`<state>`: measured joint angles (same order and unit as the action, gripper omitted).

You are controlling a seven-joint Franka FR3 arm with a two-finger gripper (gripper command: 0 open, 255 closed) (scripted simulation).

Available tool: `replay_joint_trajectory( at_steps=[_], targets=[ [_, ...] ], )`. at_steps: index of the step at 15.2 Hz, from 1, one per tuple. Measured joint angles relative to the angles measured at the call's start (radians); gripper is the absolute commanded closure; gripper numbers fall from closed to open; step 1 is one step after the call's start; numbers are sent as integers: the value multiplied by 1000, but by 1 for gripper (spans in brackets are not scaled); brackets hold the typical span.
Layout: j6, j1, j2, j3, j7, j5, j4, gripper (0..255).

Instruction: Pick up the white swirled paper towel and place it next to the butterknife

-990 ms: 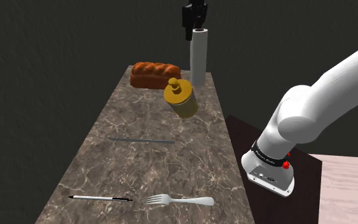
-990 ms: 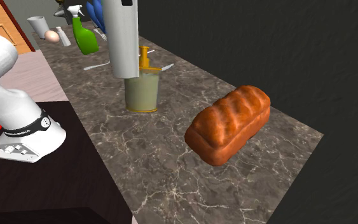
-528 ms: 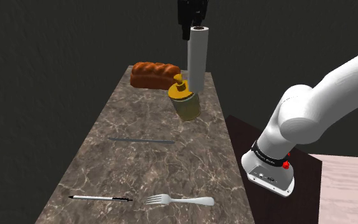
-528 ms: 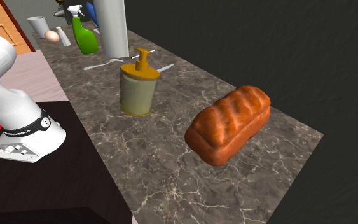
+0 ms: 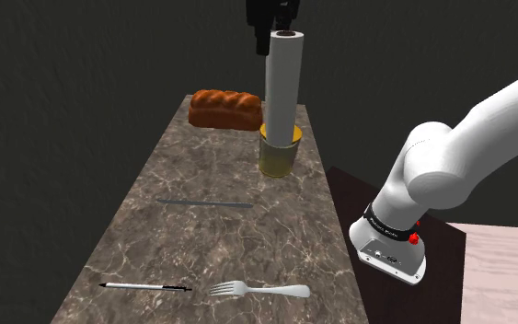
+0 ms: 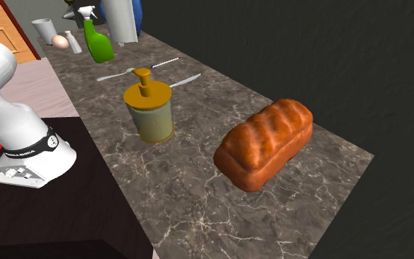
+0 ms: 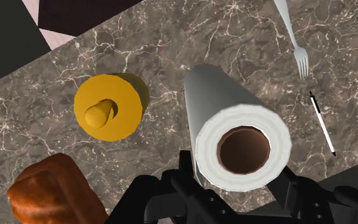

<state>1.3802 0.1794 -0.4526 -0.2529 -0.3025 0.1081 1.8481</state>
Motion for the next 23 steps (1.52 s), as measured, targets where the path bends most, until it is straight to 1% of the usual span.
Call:
replay_joint_trajectory(
  at_steps=[4, 7, 12, 13, 15, 23],
  targets=[
    [-41, 23, 37, -77, -108, 26, -86, 255],
    [-64, 42, 47, -133, -188, 47, -126, 255],
    [-113, 64, 142, -243, -336, 50, -280, 255],
    [-131, 70, 169, -272, -374, 46, -326, 255],
    [-122, 75, 176, -289, -399, 48, -326, 255],
    [-12, 85, 120, -286, -385, 71, -165, 255]
  ],
)
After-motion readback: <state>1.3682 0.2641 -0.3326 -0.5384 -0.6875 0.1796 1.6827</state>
